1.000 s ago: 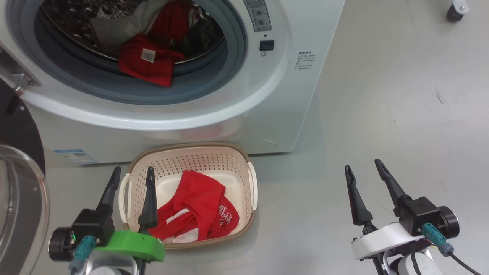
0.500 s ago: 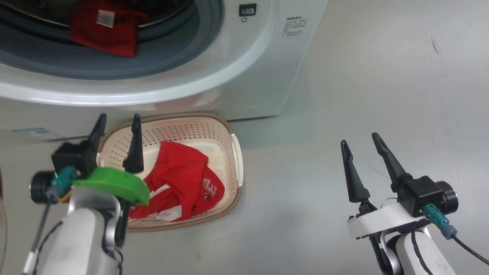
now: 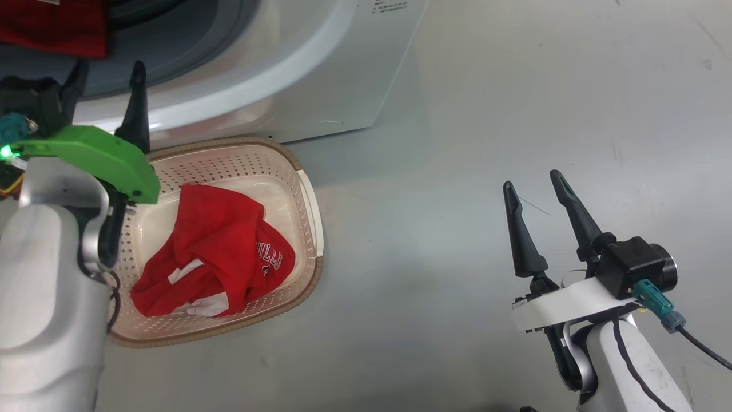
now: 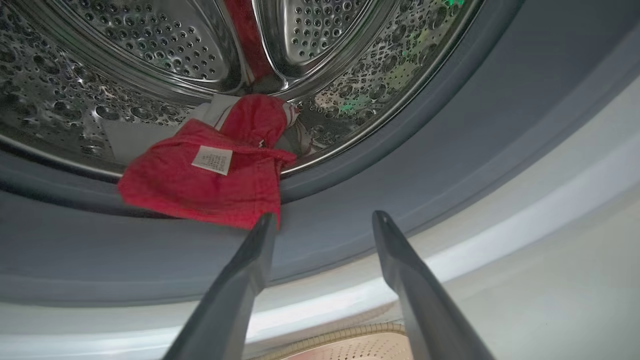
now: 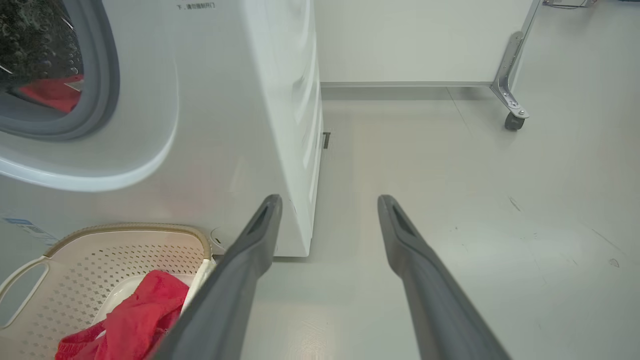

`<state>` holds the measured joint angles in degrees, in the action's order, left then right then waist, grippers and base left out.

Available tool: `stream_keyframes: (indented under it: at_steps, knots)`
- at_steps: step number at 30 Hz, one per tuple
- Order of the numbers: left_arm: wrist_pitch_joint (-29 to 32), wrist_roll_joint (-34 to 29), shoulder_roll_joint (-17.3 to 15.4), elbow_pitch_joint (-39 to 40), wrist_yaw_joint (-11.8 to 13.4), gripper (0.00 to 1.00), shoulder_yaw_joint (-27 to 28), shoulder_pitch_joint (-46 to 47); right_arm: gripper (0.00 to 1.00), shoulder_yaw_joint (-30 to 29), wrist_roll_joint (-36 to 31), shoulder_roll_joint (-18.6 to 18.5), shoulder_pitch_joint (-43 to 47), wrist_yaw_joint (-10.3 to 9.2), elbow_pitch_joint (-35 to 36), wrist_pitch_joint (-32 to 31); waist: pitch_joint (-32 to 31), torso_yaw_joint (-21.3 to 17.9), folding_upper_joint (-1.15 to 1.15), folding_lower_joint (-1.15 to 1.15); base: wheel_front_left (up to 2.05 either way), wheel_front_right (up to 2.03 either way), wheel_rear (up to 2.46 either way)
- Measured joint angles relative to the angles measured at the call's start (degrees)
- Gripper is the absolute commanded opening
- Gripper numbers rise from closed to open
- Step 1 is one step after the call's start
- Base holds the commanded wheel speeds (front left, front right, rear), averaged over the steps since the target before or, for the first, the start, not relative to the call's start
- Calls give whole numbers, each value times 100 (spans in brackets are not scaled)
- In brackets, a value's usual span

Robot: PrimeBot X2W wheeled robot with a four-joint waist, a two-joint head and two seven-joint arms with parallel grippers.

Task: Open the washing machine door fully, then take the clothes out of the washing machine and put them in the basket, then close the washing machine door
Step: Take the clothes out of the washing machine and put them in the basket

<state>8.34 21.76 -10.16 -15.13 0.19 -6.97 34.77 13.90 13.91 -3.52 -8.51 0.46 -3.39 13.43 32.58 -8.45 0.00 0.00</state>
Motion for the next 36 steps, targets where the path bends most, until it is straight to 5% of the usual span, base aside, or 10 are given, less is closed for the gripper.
stream_keyframes:
  at_steps: [14, 25, 36]
  knots:
    - [1302, 0, -821, -691, -32, 100, 264, 975, 100, 188, 256, 57, -286, 96, -347, 52, 276, -500, 0, 0, 0, 0, 0]
    - [2345, 246, -1123, -1043, -57, 100, 461, 1618, 100, 313, 385, 81, -450, 101, -476, 59, 462, -814, 0, 0, 0, 0, 0]
    - [2772, 149, -1369, -1250, -51, 100, 387, 1818, 100, 298, 581, 92, -586, 83, -459, 101, 637, -981, 0, 0, 0, 0, 0]
